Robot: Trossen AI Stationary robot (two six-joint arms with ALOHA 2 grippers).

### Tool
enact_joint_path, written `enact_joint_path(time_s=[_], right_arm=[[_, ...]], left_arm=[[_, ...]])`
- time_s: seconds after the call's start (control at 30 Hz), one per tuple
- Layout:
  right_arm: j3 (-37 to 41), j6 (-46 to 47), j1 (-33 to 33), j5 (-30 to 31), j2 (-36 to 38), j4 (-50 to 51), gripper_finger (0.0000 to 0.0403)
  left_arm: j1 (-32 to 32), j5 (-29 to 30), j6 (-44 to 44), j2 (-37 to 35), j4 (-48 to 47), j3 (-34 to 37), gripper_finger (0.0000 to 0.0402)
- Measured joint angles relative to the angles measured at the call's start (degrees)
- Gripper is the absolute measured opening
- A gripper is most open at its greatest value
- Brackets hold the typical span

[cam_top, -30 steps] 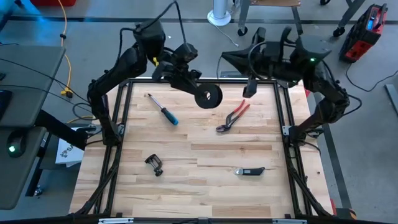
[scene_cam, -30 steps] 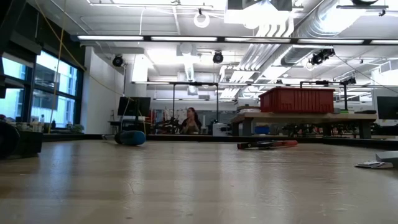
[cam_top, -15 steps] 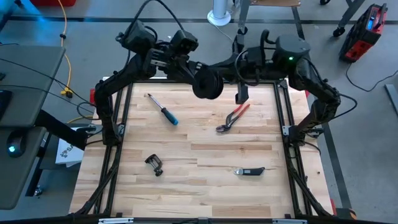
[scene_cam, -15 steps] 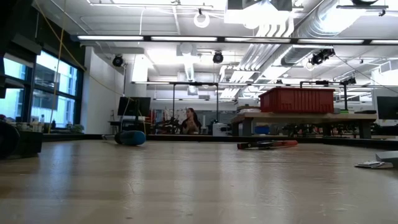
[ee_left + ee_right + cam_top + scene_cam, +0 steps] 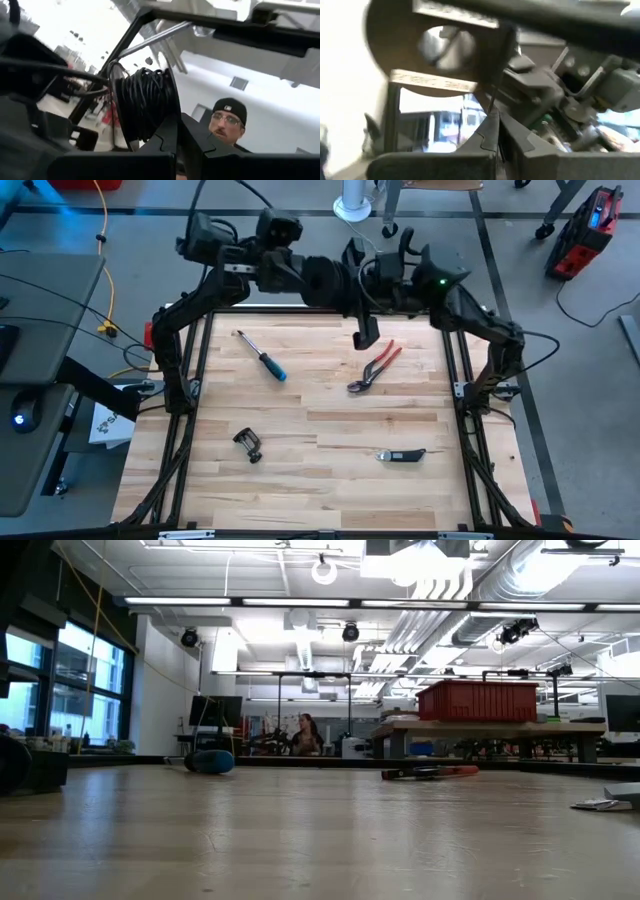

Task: Coil cords
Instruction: Coil the black wire onto the black spool

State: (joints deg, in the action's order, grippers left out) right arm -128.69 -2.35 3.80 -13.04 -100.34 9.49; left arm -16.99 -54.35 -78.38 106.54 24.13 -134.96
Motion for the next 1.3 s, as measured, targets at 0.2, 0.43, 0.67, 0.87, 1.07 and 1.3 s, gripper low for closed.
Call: enact_joint_path(time_s=[0.2,0.43,0.67,0.87,1.07,1.3], right_arm=[[0.1,1.0,-0.1,-0.6,-1.3,-6.8,0.0],[0.1,5.7,-0.1,-2.2,-1.9,-10.4,0.0],[0.2,7.9,-0.1,-4.0,-2.6,-17.0,0.0],[0.2,7.8,-1.3,-3.9,-3.6,-23.8,0.0],[0.2,2.3,-2.5,-4.9,-4.9,-24.9,0.0],[0.2,1.7,-1.5,-8.3,-4.4,-25.3,0.0]], left_arm=[[-0.2,1.7,-4.7,0.0,4.6,0.0,0.0],[0.2,3.8,-4.4,-0.5,5.3,-0.1,0.0],[0.1,4.1,-8.3,-1.0,8.2,-0.1,0.0],[0.8,3.9,-8.2,-2.7,9.4,-0.1,0.0],[3.1,0.8,-10.3,-3.7,9.1,-0.1,0.0],[7.3,-1.6,-10.0,-3.8,2.0,-0.1,0.0]])
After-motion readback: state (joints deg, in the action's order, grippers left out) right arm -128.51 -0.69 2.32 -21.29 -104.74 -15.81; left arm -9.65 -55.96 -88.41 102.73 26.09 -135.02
